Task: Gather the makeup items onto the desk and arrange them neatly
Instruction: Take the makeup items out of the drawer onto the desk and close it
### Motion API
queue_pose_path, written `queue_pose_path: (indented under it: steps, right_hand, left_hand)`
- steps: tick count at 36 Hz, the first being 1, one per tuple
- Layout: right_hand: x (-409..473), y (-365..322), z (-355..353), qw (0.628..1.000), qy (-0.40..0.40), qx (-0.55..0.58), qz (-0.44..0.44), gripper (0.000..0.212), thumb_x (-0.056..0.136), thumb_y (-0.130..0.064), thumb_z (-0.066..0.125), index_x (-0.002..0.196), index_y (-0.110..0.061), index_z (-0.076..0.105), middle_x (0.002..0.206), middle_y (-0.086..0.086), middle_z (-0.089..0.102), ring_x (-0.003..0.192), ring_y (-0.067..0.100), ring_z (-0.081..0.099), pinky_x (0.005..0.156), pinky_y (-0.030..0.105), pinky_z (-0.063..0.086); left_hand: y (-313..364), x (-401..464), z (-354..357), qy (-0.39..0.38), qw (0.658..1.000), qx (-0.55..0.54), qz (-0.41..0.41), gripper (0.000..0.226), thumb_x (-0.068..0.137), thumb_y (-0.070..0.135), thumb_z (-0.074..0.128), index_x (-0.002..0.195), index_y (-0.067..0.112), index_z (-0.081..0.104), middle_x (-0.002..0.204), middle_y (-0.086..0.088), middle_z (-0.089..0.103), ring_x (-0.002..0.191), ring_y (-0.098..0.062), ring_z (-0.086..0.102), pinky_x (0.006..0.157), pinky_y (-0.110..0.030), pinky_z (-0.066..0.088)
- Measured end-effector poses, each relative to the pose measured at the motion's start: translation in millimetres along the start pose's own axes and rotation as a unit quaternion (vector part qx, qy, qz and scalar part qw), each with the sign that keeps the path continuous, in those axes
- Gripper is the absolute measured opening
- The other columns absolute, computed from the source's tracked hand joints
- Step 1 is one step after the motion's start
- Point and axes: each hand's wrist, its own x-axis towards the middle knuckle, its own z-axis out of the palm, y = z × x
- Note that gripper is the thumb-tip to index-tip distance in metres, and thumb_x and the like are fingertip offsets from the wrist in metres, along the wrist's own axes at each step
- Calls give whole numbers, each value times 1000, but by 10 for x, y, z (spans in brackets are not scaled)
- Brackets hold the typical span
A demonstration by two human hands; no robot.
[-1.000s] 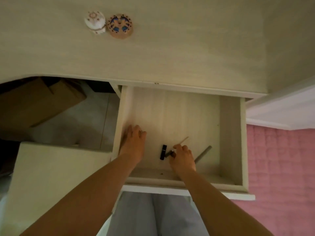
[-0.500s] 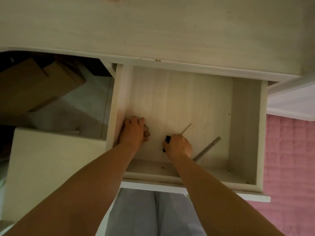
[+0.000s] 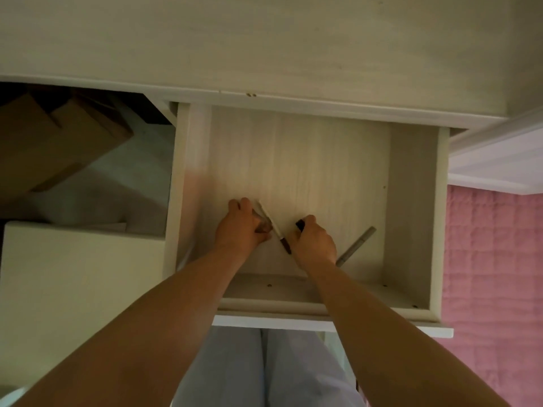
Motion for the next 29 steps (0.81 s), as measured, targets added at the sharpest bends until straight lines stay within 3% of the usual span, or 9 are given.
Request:
queue_pose_path:
  steps: [4,12,15,21,25,29]
  right_hand:
    - [19,-50,49,997,-8,-59,-55,37,92,-41,51,119,-15,49,116,4,61,99,24,61,70,28,42]
    - [110,-200,150,988,-13,-139,-72,30,95,-36,44,107,-11,55,106,6,64,92,22,62,62,26,36]
    - [72,-190,83,991,-18,-119,-54,39,92,-45,44,103,-11,60,102,7,65,92,24,62,66,27,41]
    - [-28,150,-133,1000,4,6,11,26,93,-30,45,86,-9,58,94,14,67,84,28,62,70,32,50]
    - [-88,451,-305,997,10,52,51,24,98,-24,42,110,-8,55,98,14,63,75,24,55,61,29,43]
    - [-97,653,-388,995,8,-7,95,27,100,-21,37,121,-10,51,109,18,61,93,31,60,64,32,46]
  left_hand:
    - [-11,23,42,8,1000,-6,9,68,71,41,76,116,6,40,117,-12,42,97,-29,55,73,-34,44]
    - [-10,52,79,-22,999,-4,32,66,80,28,70,130,5,35,126,-17,44,111,-30,49,87,-35,43]
    - [-4,47,61,-36,999,-13,21,60,82,28,69,125,4,36,124,-17,46,107,-30,52,83,-33,43]
    - [43,29,108,-80,995,-50,13,65,80,35,69,127,6,34,114,-13,54,98,-28,56,76,-29,42]
    - [129,-52,148,-105,992,-64,20,71,81,36,68,135,11,30,113,-13,57,98,-27,58,82,-34,47]
    - [181,-140,154,-133,989,-17,59,64,81,31,67,135,20,33,120,-9,50,101,-25,56,86,-34,47]
